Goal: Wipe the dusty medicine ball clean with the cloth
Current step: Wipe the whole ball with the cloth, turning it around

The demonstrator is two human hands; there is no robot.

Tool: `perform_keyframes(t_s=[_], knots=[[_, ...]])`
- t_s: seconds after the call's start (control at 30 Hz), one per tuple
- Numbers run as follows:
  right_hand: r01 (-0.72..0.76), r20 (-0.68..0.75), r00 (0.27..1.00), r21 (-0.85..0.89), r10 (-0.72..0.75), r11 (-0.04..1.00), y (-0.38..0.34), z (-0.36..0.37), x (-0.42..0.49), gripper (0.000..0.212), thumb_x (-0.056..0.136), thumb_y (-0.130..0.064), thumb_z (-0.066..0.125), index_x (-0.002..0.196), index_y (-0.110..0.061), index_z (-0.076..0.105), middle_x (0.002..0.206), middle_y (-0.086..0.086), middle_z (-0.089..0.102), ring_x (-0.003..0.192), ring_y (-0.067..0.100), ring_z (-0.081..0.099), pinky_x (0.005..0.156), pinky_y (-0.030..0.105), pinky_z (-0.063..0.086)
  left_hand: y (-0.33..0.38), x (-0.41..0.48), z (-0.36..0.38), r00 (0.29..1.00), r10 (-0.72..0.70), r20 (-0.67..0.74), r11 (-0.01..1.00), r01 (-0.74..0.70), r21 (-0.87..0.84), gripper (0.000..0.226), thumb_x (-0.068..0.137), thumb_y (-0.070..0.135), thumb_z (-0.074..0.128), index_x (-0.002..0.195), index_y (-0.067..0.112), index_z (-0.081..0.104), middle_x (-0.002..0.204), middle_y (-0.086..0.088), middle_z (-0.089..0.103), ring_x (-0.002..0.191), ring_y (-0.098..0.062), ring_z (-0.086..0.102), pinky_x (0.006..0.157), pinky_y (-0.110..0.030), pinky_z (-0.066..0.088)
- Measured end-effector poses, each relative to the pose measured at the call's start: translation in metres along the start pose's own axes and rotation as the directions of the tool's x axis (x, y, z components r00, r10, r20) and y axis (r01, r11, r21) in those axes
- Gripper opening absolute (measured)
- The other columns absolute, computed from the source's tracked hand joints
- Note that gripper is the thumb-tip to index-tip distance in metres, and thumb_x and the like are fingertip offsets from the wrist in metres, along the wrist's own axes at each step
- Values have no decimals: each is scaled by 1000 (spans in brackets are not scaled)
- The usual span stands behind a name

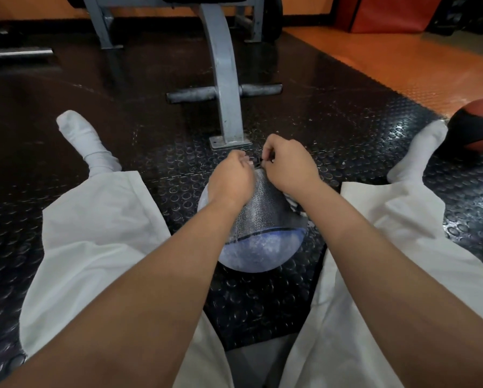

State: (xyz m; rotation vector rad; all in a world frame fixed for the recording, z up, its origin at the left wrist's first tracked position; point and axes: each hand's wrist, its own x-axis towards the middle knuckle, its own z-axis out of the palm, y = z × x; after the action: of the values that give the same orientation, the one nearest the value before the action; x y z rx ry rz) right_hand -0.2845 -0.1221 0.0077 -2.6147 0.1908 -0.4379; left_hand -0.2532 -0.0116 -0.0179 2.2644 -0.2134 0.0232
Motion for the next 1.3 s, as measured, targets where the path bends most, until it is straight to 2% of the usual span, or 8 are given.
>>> perform_keyframes(t_s=[0.17,0.43,0.63,0.73,0.9,1.03,1.13,1.3], knots=[[52,-53,997,20,-51,998,0,-3,-39,21,85,-11,62,78,-26,47,81,4,58,87,21,49,67,35,43,-9,6,-6,999,-33,22,998,34,-60,39,102,20,31,134,17,52,133,-1,60,112,-24,59,96,-34,44],[-15,11,1000,-15,15,1000,-11,7,11,21,82,-6,57,77,-26,51,89,6,65,96,26,55,71,33,43,-10,1,-6,1000,-10,-28,1000,9,-28,38,102,20,34,137,17,49,135,3,59,118,-19,57,93,-30,42],[31,-100,995,51,-26,998,2,6,-38,26,84,-7,59,74,-28,47,81,2,62,84,16,45,63,32,40,-7,14,-1,999,-46,-26,999,46,2,38,102,23,31,134,18,52,131,-3,62,115,-24,57,90,-31,42],[30,-71,997,85,-24,996,8,-1,-37,29,82,-7,60,69,-29,46,79,-1,63,84,16,48,67,34,45,-5,12,2,1000,-20,-13,999,21,33,39,103,25,31,136,18,50,132,-3,61,118,-25,57,97,-35,43],[-50,-10,999,58,50,997,3,-3,6,32,79,-5,56,60,-27,44,81,1,65,84,25,58,68,33,47,-1,5,6,999,12,-51,998,-8,70,39,103,25,32,136,17,50,128,-5,63,114,-26,59,91,-34,44],[-46,-50,998,14,47,999,-4,3,-7,24,83,-3,53,74,-25,50,80,2,58,89,23,50,64,31,35,-2,15,4,997,-42,-58,997,45,58,38,102,23,35,136,16,50,130,-5,61,116,-25,57,88,-31,40],[55,-149,988,39,-49,998,-8,8,-43,18,82,-2,55,82,-20,58,73,-2,52,85,21,48,60,33,39,-4,22,2,997,-68,-22,997,69,38,37,101,21,35,135,17,51,131,-3,61,114,-24,57,87,-31,39],[78,-87,994,52,-73,996,-5,4,-45,17,83,-4,55,80,-20,58,75,-4,58,87,18,48,62,33,42,-8,18,-2,999,-41,22,999,41,17,40,100,17,36,138,17,48,136,-3,58,120,-23,55,95,-31,41]])
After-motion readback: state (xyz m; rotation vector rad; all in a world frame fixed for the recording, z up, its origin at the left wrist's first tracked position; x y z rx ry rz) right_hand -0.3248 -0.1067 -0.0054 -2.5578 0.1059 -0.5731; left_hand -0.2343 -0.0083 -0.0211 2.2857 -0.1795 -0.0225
